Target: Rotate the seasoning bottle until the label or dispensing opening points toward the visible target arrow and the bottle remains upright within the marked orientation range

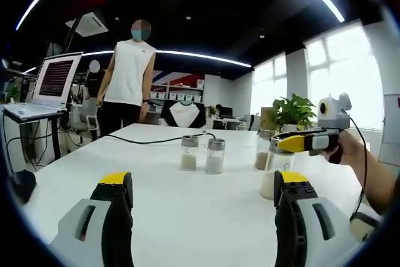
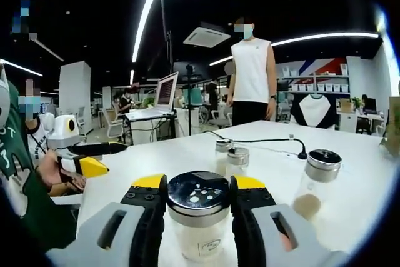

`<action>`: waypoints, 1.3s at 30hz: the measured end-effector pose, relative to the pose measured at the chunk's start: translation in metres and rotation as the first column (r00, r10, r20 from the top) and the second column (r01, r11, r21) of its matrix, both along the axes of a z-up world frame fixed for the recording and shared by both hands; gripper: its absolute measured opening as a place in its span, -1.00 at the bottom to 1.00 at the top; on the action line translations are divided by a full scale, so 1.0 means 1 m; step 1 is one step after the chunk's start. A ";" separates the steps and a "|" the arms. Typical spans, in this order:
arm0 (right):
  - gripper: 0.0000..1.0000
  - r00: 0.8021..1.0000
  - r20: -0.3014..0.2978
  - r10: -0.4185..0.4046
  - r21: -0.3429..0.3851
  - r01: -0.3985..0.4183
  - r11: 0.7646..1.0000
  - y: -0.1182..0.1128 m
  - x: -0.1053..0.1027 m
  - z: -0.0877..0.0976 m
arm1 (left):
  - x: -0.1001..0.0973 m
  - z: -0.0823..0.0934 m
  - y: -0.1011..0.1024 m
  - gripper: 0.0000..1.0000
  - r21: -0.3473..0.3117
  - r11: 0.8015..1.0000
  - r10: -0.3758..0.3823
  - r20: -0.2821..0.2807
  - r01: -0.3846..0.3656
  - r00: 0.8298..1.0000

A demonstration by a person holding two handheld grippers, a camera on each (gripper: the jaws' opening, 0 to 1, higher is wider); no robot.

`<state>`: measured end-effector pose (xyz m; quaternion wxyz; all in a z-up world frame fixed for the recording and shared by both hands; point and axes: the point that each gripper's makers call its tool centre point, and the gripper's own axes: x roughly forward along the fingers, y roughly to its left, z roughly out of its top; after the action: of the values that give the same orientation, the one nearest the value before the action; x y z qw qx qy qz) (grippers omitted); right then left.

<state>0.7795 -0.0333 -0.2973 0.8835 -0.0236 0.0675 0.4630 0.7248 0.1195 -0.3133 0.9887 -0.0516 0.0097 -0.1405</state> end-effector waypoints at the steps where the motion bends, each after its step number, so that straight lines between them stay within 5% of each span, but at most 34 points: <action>1: -0.22 1.000 0.000 -0.013 0.001 0.013 1.000 0.000 0.000 0.000 | 0.000 0.000 0.000 0.97 0.000 1.000 0.000 0.000 0.000 1.000; 19: -0.19 0.996 0.004 -0.094 0.020 0.094 0.995 -0.003 0.003 0.000 | 0.000 0.000 0.001 0.97 -0.001 1.000 0.006 0.002 -0.006 1.000; 23: 0.25 0.994 0.021 -0.108 0.026 0.108 0.994 -0.007 0.005 0.004 | -0.001 0.001 0.001 0.97 -0.001 1.000 0.002 0.005 -0.002 1.000; 30: 0.25 0.995 0.064 -0.076 0.011 0.076 0.997 -0.014 0.003 0.016 | -0.002 0.003 -0.001 0.97 -0.001 1.000 0.005 0.006 -0.005 1.000; 39: 0.36 0.996 0.043 0.084 0.064 -0.087 0.994 -0.025 0.001 0.024 | -0.003 0.005 -0.002 0.97 -0.002 1.000 0.002 0.011 -0.002 1.000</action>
<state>0.7807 -0.0579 -0.2733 0.8644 -0.0068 0.0332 0.5017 0.7219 0.1176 -0.3087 0.9888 -0.0517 0.0041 -0.1397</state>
